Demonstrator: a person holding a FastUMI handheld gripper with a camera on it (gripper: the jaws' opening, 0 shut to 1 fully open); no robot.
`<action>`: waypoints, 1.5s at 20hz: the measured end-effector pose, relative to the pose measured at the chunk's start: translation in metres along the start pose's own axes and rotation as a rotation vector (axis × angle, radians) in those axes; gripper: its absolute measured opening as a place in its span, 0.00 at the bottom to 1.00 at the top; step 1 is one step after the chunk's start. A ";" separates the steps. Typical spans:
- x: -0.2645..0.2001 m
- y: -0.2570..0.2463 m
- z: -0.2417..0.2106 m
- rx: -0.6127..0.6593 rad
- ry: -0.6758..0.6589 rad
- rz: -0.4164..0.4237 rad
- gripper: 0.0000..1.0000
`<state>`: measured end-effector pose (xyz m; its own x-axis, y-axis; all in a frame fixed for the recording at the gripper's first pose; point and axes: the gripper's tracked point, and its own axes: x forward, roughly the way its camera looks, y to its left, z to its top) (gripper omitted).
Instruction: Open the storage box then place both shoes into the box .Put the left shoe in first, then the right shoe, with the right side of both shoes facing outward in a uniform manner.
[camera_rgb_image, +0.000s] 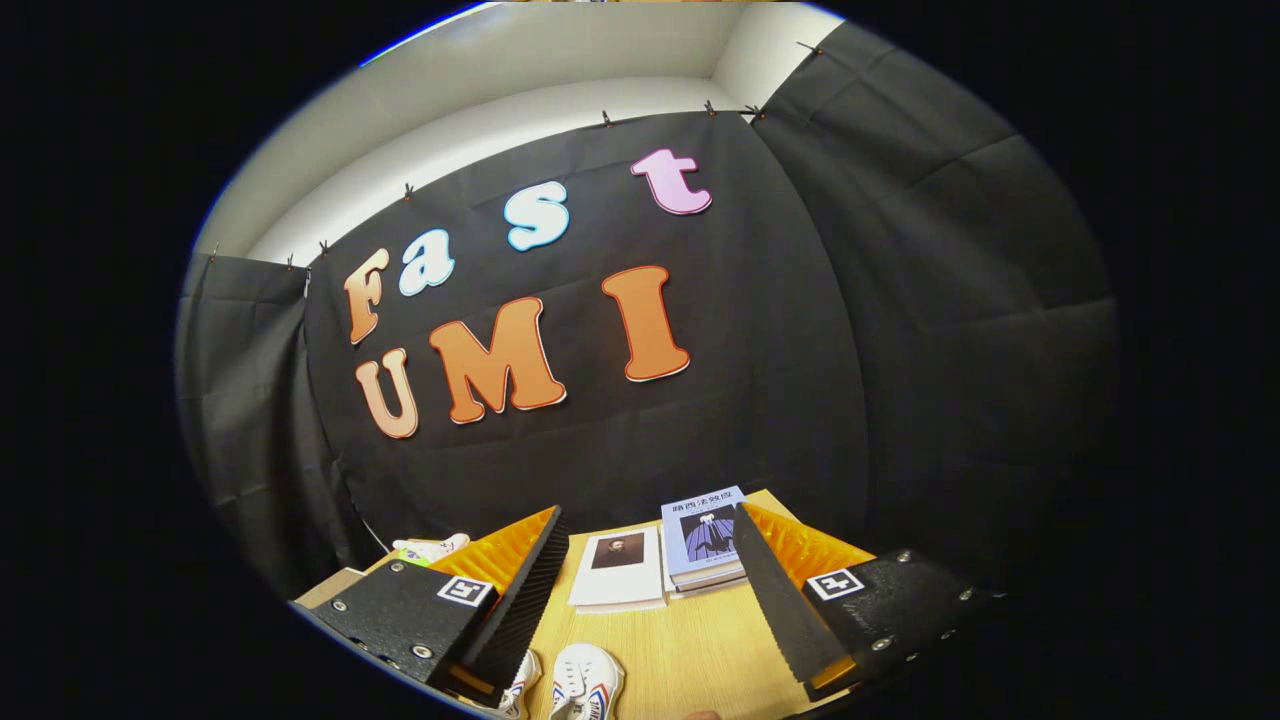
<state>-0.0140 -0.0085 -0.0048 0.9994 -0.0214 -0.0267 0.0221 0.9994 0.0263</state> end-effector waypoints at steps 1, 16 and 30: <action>0.001 0.002 -0.002 0.009 0.006 0.008 0.98; -0.014 0.207 -0.215 0.390 0.667 0.550 0.98; -0.037 0.353 -0.297 0.758 1.059 0.900 0.98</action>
<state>-0.0513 0.3530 -0.2914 0.2289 0.8982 -0.3752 -0.2116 0.4221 0.8815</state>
